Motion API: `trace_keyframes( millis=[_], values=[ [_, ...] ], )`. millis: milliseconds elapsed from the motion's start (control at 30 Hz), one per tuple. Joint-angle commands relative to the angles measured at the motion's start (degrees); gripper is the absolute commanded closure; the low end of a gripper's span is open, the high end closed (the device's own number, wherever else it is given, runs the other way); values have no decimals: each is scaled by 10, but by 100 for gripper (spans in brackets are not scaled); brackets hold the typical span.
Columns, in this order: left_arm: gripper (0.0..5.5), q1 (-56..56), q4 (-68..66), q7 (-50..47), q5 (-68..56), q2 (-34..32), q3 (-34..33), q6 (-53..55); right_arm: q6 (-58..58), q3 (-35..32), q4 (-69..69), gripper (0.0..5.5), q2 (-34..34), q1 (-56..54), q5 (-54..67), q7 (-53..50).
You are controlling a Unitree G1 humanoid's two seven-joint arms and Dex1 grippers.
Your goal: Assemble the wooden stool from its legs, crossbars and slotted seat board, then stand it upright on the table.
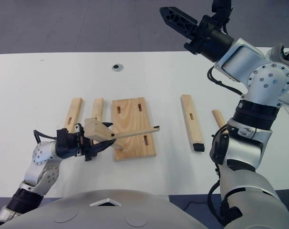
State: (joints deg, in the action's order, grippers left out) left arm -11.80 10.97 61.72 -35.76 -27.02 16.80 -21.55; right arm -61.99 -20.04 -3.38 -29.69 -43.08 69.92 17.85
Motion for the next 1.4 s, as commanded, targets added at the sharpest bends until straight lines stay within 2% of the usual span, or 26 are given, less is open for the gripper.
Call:
trace_keyframes(
  millis=[33, 200, 367, 633, 733, 867, 1067, 1167, 1233, 1333, 1400],
  values=[
    [343, -20, -161, -30, 127, -29, 56, 118, 0, -9, 9, 114, 7, -5, -1, -16],
    [343, 47, -243, 19, 100, -57, 59, 154, 0, -12, 10, 114, 12, -2, 0, -22],
    [343, 37, -259, 60, 146, -98, 97, 113, 3, -18, 9, 114, 12, -1, 0, -27],
    [343, 29, -292, 70, 114, -86, 102, 134, 3, -24, 19, 114, 20, 12, 8, -41],
    [249, 43, -298, 71, 108, -79, 98, 153, 3, -25, 23, 114, 24, 16, 10, -45],
    [189, 79, -335, 107, 84, -78, 48, 164, 2, -32, 34, 114, 30, 26, 10, -51],
    [86, 73, -228, 73, 60, -68, 2, 228, 2, -34, 43, 114, 34, 34, 9, -55],
    [44, 96, -76, -5, -74, -65, -66, 378, 3, -34, 50, 114, 38, 42, 9, -56],
    [17, 156, -20, -86, -200, -56, -147, 464, 4, -37, 63, 114, 42, 56, 14, -62],
    [13, 229, -10, -181, -223, -44, -225, 475, 9, -46, 81, 114, 51, 74, 23, -75],
    [13, 236, -7, -217, -172, -54, -221, 482, 13, -47, 91, 114, 55, 82, 29, -84]
  ],
)
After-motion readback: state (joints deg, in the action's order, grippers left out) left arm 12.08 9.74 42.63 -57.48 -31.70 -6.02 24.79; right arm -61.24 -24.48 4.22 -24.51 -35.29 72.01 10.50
